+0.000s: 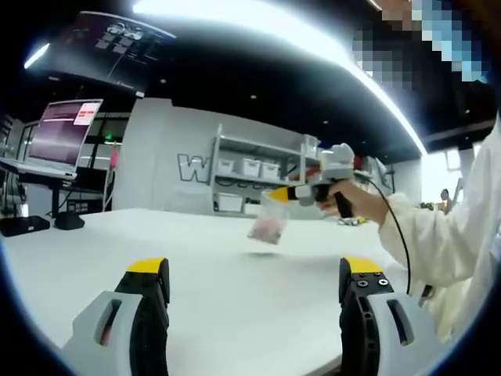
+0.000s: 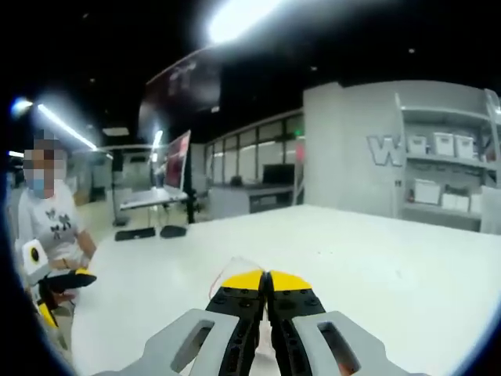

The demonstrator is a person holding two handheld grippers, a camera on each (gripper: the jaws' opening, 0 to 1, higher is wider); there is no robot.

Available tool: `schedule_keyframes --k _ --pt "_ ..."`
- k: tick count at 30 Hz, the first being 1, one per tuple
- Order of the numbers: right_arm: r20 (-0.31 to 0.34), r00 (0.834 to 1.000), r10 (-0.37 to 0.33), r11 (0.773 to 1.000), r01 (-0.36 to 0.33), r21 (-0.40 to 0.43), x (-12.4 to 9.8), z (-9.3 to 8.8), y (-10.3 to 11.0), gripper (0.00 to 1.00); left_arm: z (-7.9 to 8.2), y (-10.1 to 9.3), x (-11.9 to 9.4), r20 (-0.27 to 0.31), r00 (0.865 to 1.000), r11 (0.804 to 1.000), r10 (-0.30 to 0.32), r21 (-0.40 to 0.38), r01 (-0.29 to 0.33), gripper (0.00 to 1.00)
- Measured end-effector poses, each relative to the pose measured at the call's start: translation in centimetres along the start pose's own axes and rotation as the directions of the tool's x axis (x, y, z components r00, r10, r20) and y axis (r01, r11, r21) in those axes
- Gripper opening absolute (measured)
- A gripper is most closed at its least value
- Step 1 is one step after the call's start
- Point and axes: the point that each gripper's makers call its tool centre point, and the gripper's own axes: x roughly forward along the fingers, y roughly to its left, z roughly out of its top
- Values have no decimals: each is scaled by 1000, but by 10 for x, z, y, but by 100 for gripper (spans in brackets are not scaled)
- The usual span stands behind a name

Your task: Open the resealable bag by pulling the two sides of the seal apart until the entire bag opening is separated and visibly accessible.

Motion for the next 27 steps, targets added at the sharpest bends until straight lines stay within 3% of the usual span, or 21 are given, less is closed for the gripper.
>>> schedule_keyframes --k 3,5,9,16,19,20,27 --pt "0 1000 2 1000 -2 4 4 0 0 0 2 2 0 -5 1000 1000 6 0 -6 83" --pt "-5 1000 4 1000 -4 2 6 -1 -1 0 15 6 -2 42 999 1000 21 21 -22 78" --pt "-11 1000 3 1000 -3 9 10 -3 -5 0 27 8 -1 86 996 1000 15 -5 -15 89" --pt "-14 1000 4 1000 -4 11 18 -4 -9 0 12 3 5 27 1000 1000 1 12 -1 88" --pt "-18 1000 2 1000 -1 11 21 -4 -12 0 11 0 8 23 1000 1000 -5 11 5 94" --pt "-18 1000 0 1000 0 10 21 -3 -14 0 14 0 9 35 999 1000 6 28 -7 100" --pt "-18 1000 -4 1000 5 12 30 1 -21 0 12 -5 12 -10 1000 994 -7 106 8 100"
